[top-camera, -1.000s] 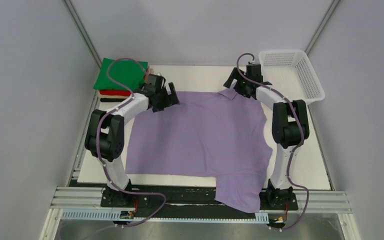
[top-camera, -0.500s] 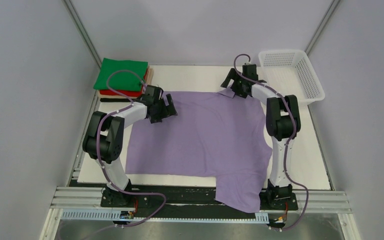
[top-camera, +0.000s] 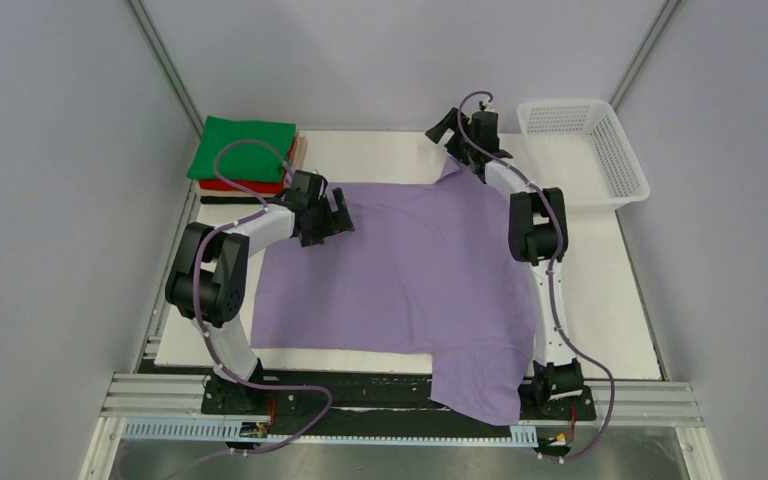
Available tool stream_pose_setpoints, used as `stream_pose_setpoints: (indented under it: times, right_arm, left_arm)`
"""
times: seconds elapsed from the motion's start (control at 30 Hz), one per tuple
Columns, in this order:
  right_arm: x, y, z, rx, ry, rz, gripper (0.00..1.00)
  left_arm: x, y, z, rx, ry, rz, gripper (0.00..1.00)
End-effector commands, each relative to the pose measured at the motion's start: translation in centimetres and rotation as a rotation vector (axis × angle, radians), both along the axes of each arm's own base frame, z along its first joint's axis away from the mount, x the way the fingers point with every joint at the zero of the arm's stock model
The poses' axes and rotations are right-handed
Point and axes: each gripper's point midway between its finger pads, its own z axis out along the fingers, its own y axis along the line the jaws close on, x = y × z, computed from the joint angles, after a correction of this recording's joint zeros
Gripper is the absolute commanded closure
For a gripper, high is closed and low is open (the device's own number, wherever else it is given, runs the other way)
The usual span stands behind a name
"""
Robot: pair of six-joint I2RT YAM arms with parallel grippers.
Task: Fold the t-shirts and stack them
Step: Flatten out the tshirt
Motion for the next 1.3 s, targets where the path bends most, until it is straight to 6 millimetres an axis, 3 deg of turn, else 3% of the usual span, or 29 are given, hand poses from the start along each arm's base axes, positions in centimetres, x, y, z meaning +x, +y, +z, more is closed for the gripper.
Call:
stream_pose_setpoints:
  times: [0.0,0.17,0.3,0.57,0.73,0.97,1.2,1.27]
  right_arm:
    - [3.8,1.2,7.4,0.100,-0.211,-0.036,0.00]
    - [3.7,0.0,10.9,0.012,-0.275,-0.067,0.00]
    - [0.8,-0.9,12.3,-0.110,-0.249,-0.025,0.00]
    - [-8.6,-1.9,6.2,-0.142,-0.008,0.018,0.00]
    - [-11.4,0.3,3.6,-0.124,0.067,0.092,0.00]
    - [-10.6,1.9,2.0,-0.099,0.089,0.118,0.00]
    - [-7.1,4.0,-0.1,-0.108,0.080,0.163,0.00]
    - [-5.1,4.7,0.9,-0.106,0.034,0.166,0.00]
  left_arm:
    - [0.1,0.6,1.0,0.031,-0.026,-0.006,0.00]
    - [0.3,0.8,1.9,0.040,-0.047,0.001,0.00]
    - [0.2,0.7,2.5,0.028,-0.060,-0.004,0.00]
    - [-0.1,0.8,3.1,0.026,-0.077,-0.008,0.00]
    - [-0.1,0.8,3.0,0.026,-0.074,-0.007,0.00]
    - [-0.3,1.0,2.6,0.034,-0.064,-0.003,0.00]
    - [-0.3,1.2,2.3,0.049,-0.053,0.003,0.00]
    - [-0.3,1.4,2.5,0.056,-0.058,0.008,0.00]
